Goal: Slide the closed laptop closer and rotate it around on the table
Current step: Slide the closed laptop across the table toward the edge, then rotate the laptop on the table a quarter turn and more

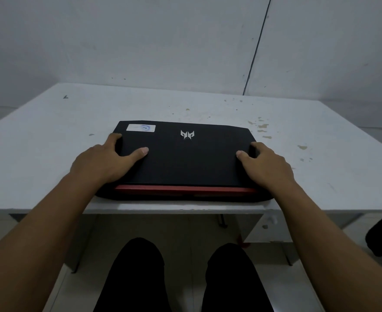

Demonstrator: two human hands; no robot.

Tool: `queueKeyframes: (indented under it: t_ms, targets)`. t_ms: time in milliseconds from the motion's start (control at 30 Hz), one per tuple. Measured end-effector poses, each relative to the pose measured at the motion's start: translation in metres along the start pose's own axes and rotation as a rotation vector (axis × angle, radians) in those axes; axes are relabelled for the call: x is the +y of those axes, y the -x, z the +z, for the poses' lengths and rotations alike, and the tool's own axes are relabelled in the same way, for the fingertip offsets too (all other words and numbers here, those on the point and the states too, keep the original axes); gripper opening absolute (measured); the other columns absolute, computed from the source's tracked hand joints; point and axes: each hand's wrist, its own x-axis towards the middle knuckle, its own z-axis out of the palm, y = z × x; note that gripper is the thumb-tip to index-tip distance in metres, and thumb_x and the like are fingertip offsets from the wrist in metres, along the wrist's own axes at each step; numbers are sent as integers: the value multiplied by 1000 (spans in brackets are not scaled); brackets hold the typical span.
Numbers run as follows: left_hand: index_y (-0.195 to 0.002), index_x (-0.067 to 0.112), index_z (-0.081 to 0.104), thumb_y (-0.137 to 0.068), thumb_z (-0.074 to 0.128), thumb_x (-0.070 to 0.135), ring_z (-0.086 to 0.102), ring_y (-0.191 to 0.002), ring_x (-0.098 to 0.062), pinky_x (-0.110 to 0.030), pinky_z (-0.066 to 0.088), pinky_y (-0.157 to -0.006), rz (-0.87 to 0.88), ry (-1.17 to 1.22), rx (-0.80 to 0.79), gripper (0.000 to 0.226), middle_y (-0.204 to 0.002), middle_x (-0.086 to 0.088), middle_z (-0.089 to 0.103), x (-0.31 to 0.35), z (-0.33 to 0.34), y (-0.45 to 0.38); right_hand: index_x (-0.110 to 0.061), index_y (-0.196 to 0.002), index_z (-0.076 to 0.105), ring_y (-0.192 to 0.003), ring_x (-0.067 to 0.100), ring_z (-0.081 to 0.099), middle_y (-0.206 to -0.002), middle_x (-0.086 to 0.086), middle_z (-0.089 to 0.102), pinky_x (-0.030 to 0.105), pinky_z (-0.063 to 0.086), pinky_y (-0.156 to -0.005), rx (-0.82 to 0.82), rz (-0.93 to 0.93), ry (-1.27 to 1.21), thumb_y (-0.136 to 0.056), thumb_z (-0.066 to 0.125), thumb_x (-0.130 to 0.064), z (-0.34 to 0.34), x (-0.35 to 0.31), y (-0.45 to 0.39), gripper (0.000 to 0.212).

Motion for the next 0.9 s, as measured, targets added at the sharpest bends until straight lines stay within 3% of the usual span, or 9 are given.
queueKeyframes:
  t_ms: [167, 333, 500, 667, 800, 900]
  targets:
    - [-159, 36, 21, -68, 31, 99, 53, -132, -38, -49, 42, -100, -12, -4, -28, 111, -153, -11, 50, -3, -1, 0, -26, -153, 33, -123, 37, 54, -141, 13, 55, 41, 39, -89, -73, -24, 121, -98, 34, -64, -2, 2, -4, 67]
    - [-160, 40, 17, -61, 22, 105, 53, -131, -39, -51, 44, -100, -39, -32, -11, 118, -148, -13, 51, -8, 5, 9, -27, -153, 30, -116, 37, 58, -132, 15, 60, 41, 38, -80, -42, -58, 250, -98, 25, -67, 0, 6, -1, 69]
    - [-161, 42, 10, -66, 23, 102, 44, -138, -44, -55, 38, -106, -94, -47, -44, 114, -156, -16, 37, -3, 4, 14, -27, -153, 31, -115, 38, 58, -131, 16, 61, 43, 43, -86, -24, -64, 284, -97, 22, -69, 3, 6, -2, 71]
    - [-162, 42, 3, -68, 23, 100, 37, -143, -46, -54, 33, -111, -131, -72, -93, 112, -164, -16, 24, 3, 1, 16, -28, -154, 28, -112, 38, 59, -128, 16, 62, 41, 39, -77, -36, -57, 348, -97, 19, -70, 4, 7, -6, 72]
    - [-162, 42, 2, -68, 21, 100, 37, -143, -46, -54, 32, -112, -127, -80, -98, 112, -165, -15, 21, 3, 1, 17, -27, -155, 25, -119, 40, 56, -136, 19, 56, 46, 44, -89, -59, -45, 290, -96, 20, -70, 7, 9, -7, 73]
    - [-162, 40, 1, -69, 18, 99, 38, -142, -46, -54, 34, -110, -120, -106, -83, 112, -165, -13, 20, 2, 3, 17, -30, -157, 20, -128, 41, 49, -143, 20, 50, 50, 39, -99, -100, -29, 277, -95, 16, -72, 8, 10, -7, 75]
